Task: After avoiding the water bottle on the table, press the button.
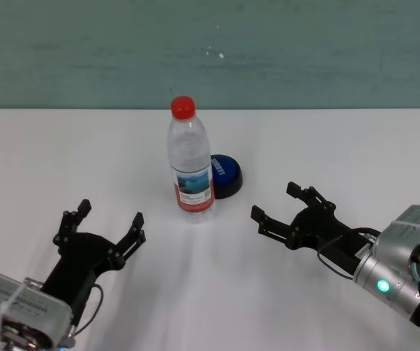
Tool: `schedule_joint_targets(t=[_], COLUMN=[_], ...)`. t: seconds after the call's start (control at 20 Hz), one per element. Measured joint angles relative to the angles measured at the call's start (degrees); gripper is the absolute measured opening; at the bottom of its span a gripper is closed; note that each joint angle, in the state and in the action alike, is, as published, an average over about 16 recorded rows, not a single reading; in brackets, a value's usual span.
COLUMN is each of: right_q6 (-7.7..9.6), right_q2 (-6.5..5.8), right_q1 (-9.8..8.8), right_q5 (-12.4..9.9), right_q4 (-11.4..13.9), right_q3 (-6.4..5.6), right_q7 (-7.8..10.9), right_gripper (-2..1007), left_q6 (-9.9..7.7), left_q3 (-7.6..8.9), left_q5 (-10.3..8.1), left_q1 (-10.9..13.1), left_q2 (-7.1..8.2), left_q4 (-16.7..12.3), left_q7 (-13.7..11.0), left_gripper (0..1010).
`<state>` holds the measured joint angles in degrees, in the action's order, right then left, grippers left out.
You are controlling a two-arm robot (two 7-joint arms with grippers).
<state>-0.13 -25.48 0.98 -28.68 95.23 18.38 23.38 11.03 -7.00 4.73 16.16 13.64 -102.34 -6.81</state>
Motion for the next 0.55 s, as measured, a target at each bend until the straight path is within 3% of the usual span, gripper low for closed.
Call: schedule_joint_targets(t=[0.55], right_q6=[0.05], right_q2=[-0.02], right_q1=[0.03], right_q5=[-0.01], right_q4=[0.03], right_q3=[-0.01], right_q7=[0.04], right_gripper=[1004], left_q6=[0.0], left_q3=[0.0], left_q5=[0.0], left_q1=[0.0], left_q2=[0.0], left_q4=[0.0], left_q7=[0.0], left_gripper=[1000])
